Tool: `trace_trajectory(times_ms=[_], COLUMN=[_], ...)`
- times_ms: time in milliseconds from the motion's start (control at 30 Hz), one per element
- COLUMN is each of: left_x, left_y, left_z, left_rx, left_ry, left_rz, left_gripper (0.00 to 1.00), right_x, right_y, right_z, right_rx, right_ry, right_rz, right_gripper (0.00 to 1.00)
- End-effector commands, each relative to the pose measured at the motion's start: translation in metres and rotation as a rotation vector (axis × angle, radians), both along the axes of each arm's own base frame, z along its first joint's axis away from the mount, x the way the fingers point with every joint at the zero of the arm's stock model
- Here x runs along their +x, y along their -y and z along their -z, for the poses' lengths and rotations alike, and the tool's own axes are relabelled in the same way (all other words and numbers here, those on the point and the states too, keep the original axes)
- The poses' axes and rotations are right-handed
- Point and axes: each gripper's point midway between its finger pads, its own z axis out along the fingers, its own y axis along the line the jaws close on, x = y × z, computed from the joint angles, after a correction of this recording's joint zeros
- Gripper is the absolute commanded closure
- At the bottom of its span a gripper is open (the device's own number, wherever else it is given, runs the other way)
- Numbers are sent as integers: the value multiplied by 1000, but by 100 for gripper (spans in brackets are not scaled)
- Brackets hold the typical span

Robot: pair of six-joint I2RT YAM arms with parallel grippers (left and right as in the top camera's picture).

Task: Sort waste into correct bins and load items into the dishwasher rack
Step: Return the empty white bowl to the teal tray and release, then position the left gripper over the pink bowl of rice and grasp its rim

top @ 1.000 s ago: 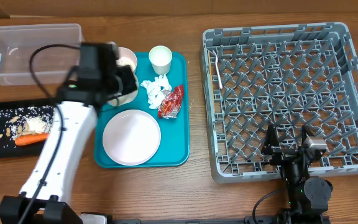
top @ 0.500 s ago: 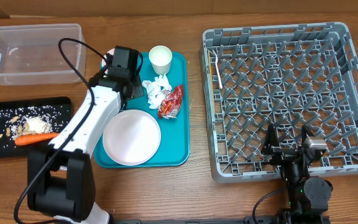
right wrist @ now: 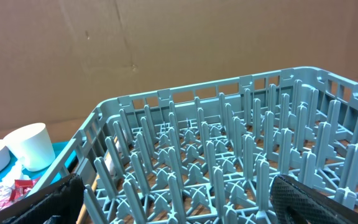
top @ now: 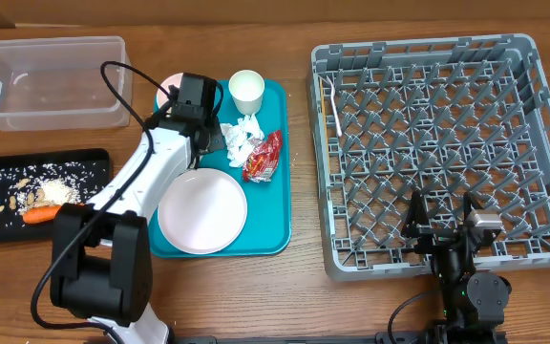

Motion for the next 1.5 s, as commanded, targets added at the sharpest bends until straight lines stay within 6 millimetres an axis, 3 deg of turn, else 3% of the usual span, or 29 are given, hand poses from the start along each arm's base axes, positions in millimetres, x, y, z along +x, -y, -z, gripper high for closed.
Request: trace_trajectory(times_ms=[0, 133, 167, 267, 400, 500, 567, 633, 700, 900, 1067, 1200, 1467], left_x=[2, 14, 31, 49, 67, 74, 77, 77, 78, 84, 85, 85, 90], left_y=[1, 3, 7, 11, 10, 6, 4, 3, 3, 2, 2, 2, -6], left_z=[3, -12, -34, -57, -66, -64, -61, -57, -53, -38, -13, 2, 8], left_rx=[-5, 9, 14, 26, 104, 134, 154, 180, 198, 222, 242, 272, 310], left_ry=[-4, 32, 88, 160, 228, 240, 237, 225, 217, 200, 154, 122, 117], left_rz=[1, 41, 74, 124, 243, 282, 306, 345, 372, 408, 443, 489, 489], left_gripper=[75, 49, 42, 36, 24, 30, 29, 18, 13, 5, 1, 0, 4], right_x=[0, 0, 0, 0, 0, 0, 0, 0, 0, 0, 0, 0, 0], right_y=[3, 3, 3, 3, 3, 3, 3, 3, 3, 3, 3, 3, 3], right_z=[2, 2, 2, 2, 2, 2, 2, 2, 2, 2, 2, 2, 2], right_rx=[4, 4, 4, 4, 4, 4, 5, 5, 4, 5, 4, 4, 5], right_ry=[3, 3, 3, 3, 3, 3, 3, 3, 3, 3, 3, 3, 3], right_rz=[15, 15, 15, 15, 15, 15, 15, 15, 15, 15, 15, 15, 15], right_gripper=[0, 0, 0, 0, 0, 0, 0, 0, 0, 0, 0, 0, 0])
